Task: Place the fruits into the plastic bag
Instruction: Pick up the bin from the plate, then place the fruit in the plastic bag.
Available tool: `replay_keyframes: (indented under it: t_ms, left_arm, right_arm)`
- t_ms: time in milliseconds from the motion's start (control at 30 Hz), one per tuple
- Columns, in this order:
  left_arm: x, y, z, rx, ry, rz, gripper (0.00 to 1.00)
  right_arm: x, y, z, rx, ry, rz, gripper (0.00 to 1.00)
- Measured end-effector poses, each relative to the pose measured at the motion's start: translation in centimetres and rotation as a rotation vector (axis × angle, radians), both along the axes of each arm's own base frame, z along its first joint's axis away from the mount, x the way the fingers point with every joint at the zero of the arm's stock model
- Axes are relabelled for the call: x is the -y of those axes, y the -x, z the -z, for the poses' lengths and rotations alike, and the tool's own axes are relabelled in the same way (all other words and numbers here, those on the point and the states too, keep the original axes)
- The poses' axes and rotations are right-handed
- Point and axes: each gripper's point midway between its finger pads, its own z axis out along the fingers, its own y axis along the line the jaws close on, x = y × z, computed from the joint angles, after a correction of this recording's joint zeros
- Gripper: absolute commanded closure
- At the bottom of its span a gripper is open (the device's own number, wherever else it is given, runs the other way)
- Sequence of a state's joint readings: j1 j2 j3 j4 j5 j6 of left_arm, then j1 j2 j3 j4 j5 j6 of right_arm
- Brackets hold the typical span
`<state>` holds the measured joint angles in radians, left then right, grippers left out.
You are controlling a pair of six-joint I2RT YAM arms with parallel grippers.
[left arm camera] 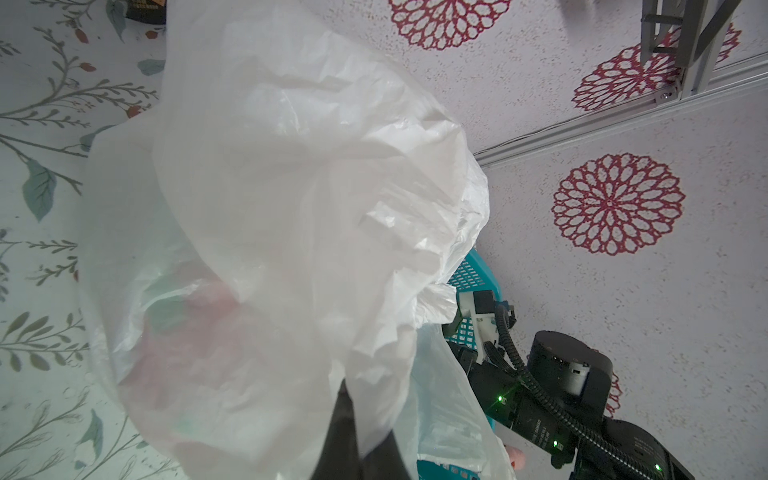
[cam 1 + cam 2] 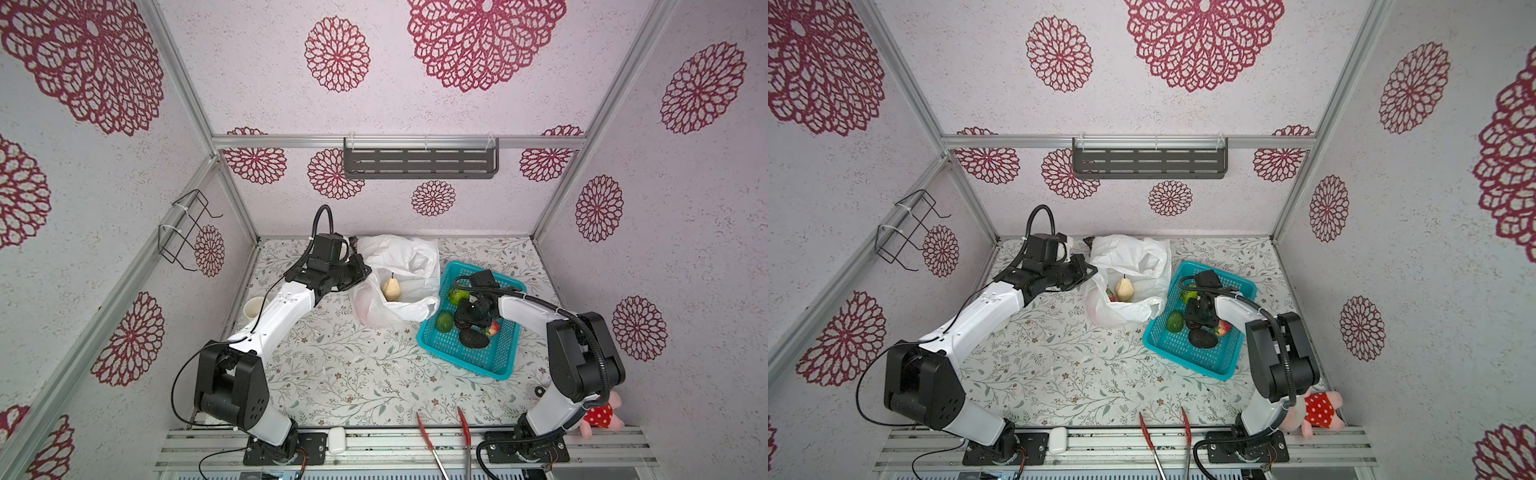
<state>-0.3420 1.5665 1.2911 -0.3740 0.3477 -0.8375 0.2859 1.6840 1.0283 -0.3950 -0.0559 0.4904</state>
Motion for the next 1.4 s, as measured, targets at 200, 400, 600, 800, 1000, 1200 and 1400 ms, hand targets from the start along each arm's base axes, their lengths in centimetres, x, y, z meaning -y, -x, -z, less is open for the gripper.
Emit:
replay_keyframes:
  t_ms: [200,400,600,800,1000,1200,1400]
  left_arm:
    - [0.0,0.0,0.0,-0.001,0.000,0.001,1.00]
    - [0.2,0.0,0.3,-0.007,-0.002,0.004,1.00]
    - [0.5,0.1,0.5,-0.010,-0.003,0.010,1.00]
    - [0.8,0.0,-0.1,0.010,-0.013,0.025,1.00]
    - [1.1,0.0,-0.7,0.029,-0.020,0.036,1.00]
    - [1.4,0.0,-0.1,0.018,-0.029,0.038,1.00]
    - [1.4,-0.2,0.6,0.005,-0.041,0.031,1.00]
  right_arm:
    - [-0.6,-1.0,-4.5,0.109,-0.016,-0.025,0.65]
    - [-7.4,-3.2,-15.4,0.389,-0.133,-0.254,0.62]
    - [-18.3,-1.2,-19.9,0.435,-0.326,-0.615,0.60]
    - [-23.9,-0.2,-14.6,0.255,-0.395,-0.752,0.60]
    - [-24.7,-5.6,-8.7,0.158,-0.329,-0.610,0.59]
    - [-25.6,-10.8,-6.1,0.164,-0.304,-0.513,0.32]
    - [-26.6,-12.2,-7.7,0.237,-0.357,-0.510,0.14]
